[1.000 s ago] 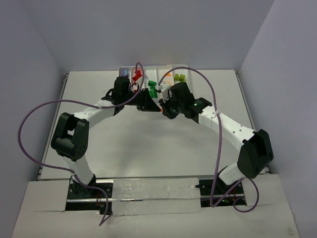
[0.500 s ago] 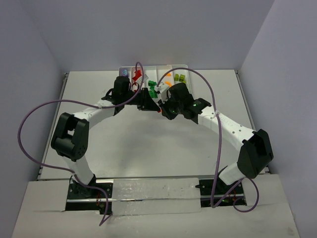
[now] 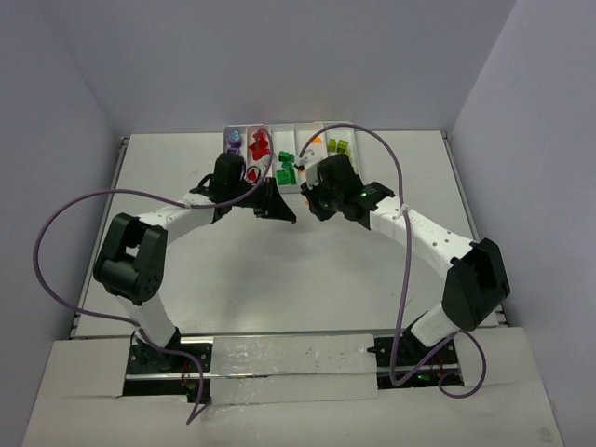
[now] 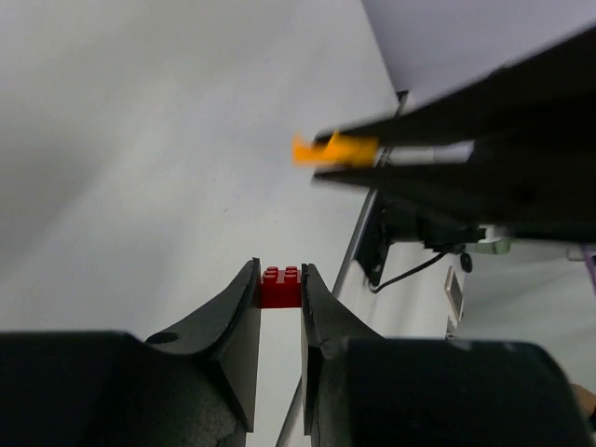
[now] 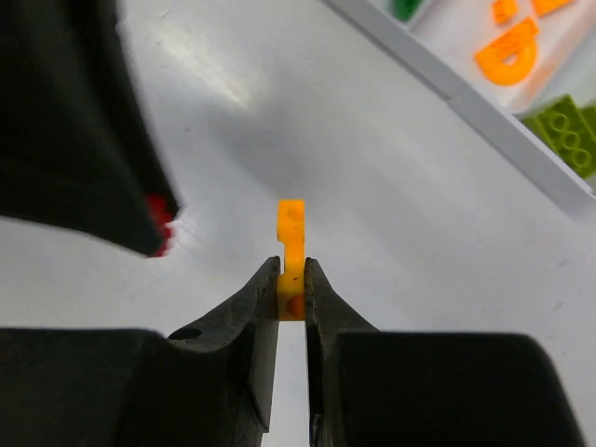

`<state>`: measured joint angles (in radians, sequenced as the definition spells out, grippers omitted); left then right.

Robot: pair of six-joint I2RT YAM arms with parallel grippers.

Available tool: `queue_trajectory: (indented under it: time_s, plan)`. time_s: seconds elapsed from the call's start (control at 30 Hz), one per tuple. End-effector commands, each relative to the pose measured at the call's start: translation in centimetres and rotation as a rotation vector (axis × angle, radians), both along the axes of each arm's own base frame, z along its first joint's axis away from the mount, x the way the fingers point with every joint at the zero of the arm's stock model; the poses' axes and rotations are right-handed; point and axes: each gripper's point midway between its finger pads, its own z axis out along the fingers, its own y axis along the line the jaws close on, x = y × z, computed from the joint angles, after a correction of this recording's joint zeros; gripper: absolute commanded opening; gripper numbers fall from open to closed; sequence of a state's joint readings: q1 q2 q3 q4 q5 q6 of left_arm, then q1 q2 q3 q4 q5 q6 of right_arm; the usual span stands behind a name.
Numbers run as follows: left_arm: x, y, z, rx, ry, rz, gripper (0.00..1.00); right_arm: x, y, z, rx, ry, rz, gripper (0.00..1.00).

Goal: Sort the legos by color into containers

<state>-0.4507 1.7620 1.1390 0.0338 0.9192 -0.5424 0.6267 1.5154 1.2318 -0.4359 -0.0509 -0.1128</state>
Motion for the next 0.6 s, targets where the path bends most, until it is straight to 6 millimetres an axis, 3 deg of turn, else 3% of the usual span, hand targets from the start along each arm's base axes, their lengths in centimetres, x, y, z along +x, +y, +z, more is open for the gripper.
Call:
queue_trajectory:
  time_s: [0.0, 0.2, 0.23, 0.3, 0.43, 0.57]
  plan:
    - [-1.1, 1.8, -0.8, 0.072, -0.057, 0.008, 0.0, 3.8, -0.7, 3.6, 0.117, -0.056, -0.118, 0.0]
    - [0.7, 4.6, -1.2, 0.106, -0.073, 0.108, 0.0, 7.2, -0.6, 3.5, 0.103, -0.094, -0.122, 0.0]
    - [1.4, 5.3, -0.9, 0.106, -0.079, 0.134, 0.0, 7.9, -0.3, 2.5, 0.087, -0.085, -0.118, 0.0]
    - [2.4, 6.3, -0.4, 0.104, -0.087, 0.17, 0.0, 9.5, 0.4, 2.4, 0.091, -0.091, -0.11, 0.0]
    - [4.9, 9.2, 1.1, 0.098, -0.117, 0.264, 0.0, 13.2, 1.7, -0.9, 0.098, -0.024, -0.121, 0.0]
    - [5.9, 10.6, 2.0, 0.107, -0.163, 0.304, 0.0, 16.4, 2.3, -1.3, 0.117, -0.032, -0.15, 0.0]
